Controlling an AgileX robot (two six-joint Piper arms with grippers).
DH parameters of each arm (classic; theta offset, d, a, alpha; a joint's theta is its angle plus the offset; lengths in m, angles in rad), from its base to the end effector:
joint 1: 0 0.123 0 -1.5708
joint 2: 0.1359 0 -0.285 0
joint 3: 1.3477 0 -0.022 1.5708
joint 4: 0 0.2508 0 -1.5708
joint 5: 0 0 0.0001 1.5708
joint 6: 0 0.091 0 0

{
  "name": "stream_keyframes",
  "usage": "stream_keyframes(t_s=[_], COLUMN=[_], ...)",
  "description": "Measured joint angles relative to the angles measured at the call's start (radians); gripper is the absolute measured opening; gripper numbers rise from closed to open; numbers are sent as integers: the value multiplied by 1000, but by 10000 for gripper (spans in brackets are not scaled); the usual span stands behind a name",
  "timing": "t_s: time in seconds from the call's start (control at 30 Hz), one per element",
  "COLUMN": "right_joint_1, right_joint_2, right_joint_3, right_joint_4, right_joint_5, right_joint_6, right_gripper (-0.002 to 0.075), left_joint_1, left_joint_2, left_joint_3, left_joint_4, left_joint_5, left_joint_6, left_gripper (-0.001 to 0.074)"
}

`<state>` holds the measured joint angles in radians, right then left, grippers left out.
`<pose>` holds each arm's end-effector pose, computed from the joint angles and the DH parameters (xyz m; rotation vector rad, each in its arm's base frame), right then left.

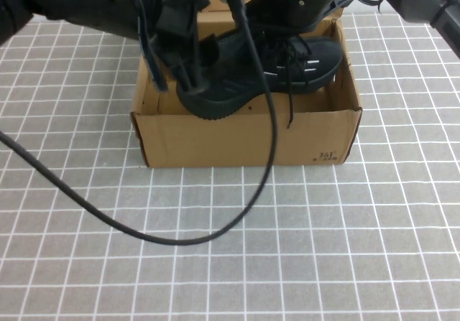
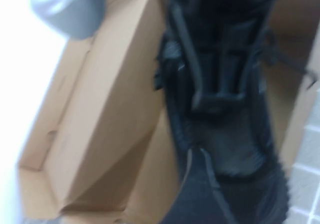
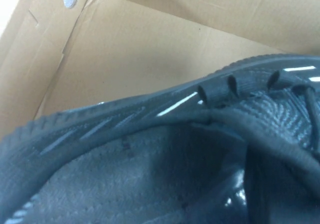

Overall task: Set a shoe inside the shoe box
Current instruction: Hand over the shoe

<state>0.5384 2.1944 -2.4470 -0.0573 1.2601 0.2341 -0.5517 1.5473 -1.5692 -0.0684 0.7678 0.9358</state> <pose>0.4149 0.2420 0.3617 -0.3787 2.4772 0.2481 0.2965 -0.1875 0.3997 1.4888 1.6610 0.1304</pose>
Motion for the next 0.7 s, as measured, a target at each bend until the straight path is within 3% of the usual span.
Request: stream_keyframes(t_s=[0.37, 0.7], right_joint_1=[-2, 0], right_joint_2=[0, 0], right_joint_3=[0, 0], right_joint_4=[-19, -5], right_joint_5=[0, 0], right_joint_6=[-6, -8], right_gripper=[4, 4], left_joint_1=[-84, -87], left_joint_2=[105, 159], left_joint_3=[0, 0], left_joint_4=[-9, 4], left_joint_5=[-70, -73], left_joint_6=[104, 114], left_gripper=[468, 468])
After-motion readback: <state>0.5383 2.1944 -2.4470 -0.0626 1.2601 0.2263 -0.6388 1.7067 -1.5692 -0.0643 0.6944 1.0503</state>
